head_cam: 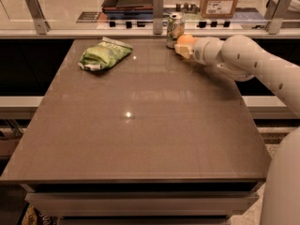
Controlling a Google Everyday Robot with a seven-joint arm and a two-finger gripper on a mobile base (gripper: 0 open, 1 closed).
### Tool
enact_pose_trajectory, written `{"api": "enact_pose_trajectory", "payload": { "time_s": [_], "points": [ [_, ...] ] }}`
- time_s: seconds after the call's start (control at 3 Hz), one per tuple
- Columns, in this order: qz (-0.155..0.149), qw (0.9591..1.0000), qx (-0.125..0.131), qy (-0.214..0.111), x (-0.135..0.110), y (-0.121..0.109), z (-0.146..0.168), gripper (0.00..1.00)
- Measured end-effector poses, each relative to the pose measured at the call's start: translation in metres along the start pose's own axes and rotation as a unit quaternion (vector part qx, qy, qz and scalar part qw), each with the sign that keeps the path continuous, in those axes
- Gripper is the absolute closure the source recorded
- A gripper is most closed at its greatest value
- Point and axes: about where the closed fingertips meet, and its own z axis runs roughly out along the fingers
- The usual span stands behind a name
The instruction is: Move orange near 7up can
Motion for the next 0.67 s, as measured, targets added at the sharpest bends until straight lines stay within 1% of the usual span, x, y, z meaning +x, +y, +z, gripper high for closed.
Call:
{"api": "enact_pose_trajectory", "payload": {
  "time_s": [0.33,0.67],
  "points": [
    [0.000,1.0000,-0.002,0.000,0.0003,0.0022,0.0018,0.00],
    [0.000,1.0000,-0.002,0.000,0.0003,0.0023,0.0018,0.00]
  ]
}}
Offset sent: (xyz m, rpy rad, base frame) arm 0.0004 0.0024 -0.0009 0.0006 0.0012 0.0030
